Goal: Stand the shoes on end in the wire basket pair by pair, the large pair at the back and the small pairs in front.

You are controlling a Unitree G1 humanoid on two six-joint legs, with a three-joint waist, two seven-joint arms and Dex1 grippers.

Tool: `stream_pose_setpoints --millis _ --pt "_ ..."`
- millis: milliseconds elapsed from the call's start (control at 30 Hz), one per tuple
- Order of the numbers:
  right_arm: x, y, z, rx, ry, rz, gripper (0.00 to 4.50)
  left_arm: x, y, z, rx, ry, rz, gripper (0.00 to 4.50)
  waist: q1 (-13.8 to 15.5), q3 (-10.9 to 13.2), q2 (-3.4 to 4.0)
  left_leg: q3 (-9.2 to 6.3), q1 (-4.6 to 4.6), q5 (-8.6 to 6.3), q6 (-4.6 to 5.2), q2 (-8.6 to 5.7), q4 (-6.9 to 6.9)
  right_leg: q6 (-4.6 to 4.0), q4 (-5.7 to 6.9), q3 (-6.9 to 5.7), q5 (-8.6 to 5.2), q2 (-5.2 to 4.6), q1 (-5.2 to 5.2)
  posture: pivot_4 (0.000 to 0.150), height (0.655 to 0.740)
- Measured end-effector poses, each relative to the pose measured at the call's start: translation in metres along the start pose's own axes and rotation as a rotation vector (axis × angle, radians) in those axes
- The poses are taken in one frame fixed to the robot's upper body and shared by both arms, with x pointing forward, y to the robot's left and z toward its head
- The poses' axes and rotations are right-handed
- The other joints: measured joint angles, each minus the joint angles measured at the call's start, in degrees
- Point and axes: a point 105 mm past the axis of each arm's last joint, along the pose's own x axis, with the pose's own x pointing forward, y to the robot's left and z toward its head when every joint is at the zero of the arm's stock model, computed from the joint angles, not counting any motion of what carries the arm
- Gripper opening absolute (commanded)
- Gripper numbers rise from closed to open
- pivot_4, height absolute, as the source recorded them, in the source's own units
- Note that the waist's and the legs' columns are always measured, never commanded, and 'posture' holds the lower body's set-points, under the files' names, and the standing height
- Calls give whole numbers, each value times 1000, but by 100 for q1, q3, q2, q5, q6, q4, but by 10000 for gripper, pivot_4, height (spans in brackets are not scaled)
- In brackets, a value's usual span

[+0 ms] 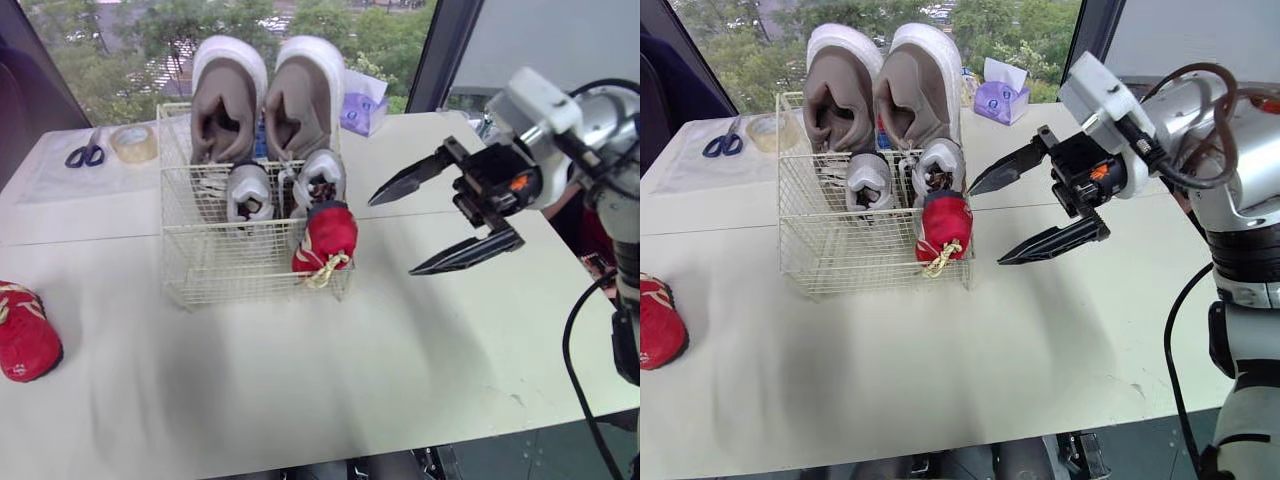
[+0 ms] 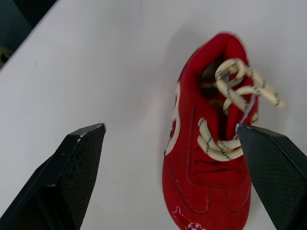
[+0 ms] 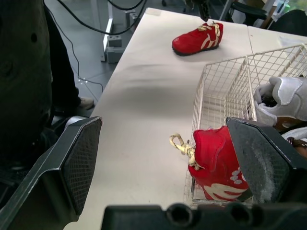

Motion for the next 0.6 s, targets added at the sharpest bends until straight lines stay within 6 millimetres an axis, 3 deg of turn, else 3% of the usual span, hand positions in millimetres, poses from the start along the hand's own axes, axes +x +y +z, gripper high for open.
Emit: stream_pose_setpoints --millis 300,433,600 --pt "-2 5 -7 36 4 -64 44805 27 -9 -1 12 80 11 45000 7 -3 -6 12 0 3 -7 1 -2 -6 4 1 5 -3 -5 1500 7400" --pt "-4 6 -4 53 -3 -120 45000 57 -6 -16 -2 123 17 27048 6 -4 -5 32 1 4 -4 0 -1 -8 9 1 8 -4 -8 1500 7400" --pt "-5 8 -1 69 -11 -166 45000 68 -16 -15 23 127 -22 1050 5 -22 15 46 11 4 30 2 0 -9 19 1 7 -6 -5 1500 7400"
